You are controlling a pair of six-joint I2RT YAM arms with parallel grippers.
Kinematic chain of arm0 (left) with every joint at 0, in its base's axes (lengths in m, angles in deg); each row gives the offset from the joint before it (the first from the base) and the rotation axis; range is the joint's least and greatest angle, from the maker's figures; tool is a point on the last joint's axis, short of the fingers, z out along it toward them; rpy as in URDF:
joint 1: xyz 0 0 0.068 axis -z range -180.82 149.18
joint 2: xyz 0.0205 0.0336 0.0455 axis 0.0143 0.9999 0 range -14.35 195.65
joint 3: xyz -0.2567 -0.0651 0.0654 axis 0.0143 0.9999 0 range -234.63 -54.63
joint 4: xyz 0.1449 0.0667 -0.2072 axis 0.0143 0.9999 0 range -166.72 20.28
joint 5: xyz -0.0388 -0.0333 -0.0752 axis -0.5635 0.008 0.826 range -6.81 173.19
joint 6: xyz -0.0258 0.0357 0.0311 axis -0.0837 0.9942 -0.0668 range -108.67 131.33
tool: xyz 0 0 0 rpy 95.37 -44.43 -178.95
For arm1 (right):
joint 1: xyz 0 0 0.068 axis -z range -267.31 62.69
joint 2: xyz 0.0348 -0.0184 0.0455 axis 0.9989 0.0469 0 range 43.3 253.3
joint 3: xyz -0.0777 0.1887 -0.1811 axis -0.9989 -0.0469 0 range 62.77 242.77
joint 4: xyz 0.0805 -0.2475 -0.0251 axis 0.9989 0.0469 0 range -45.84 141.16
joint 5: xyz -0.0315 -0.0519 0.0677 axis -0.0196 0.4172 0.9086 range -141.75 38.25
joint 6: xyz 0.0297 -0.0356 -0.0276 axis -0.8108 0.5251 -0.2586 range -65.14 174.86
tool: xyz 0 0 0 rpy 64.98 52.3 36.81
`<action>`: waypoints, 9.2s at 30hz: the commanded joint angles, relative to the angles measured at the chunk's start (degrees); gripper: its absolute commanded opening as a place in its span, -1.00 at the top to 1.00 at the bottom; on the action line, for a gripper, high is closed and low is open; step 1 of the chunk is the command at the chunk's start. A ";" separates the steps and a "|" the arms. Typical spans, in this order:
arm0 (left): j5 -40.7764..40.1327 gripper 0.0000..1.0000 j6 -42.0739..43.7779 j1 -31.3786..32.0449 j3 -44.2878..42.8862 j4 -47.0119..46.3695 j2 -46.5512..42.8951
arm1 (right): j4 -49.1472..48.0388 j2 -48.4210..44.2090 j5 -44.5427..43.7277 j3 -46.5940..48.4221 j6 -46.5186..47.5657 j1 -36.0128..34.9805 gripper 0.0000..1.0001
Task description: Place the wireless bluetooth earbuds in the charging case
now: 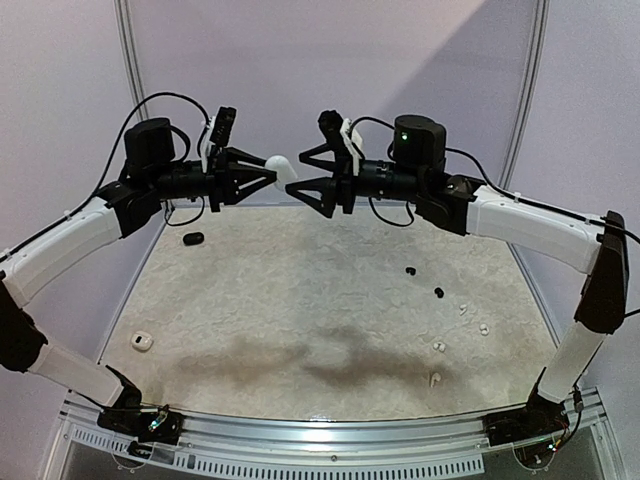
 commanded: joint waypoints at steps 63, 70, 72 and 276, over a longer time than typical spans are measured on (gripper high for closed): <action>3.77 0.36 24.66 3.00 -1.04 14.80 1.36 | 40.79 2.14 -11.09 18.52 26.56 -5.46 1.00; 4.80 0.52 24.51 3.47 -0.36 15.27 2.48 | 38.98 2.23 -10.15 18.44 25.62 -5.52 1.00; 5.02 0.45 24.73 3.56 -0.21 15.36 2.54 | 38.85 2.23 -9.89 18.38 25.53 -5.58 1.00; 6.22 1.00 11.84 1.36 20.67 -14.22 2.79 | 57.31 -9.10 -27.08 -35.59 -34.13 33.00 1.00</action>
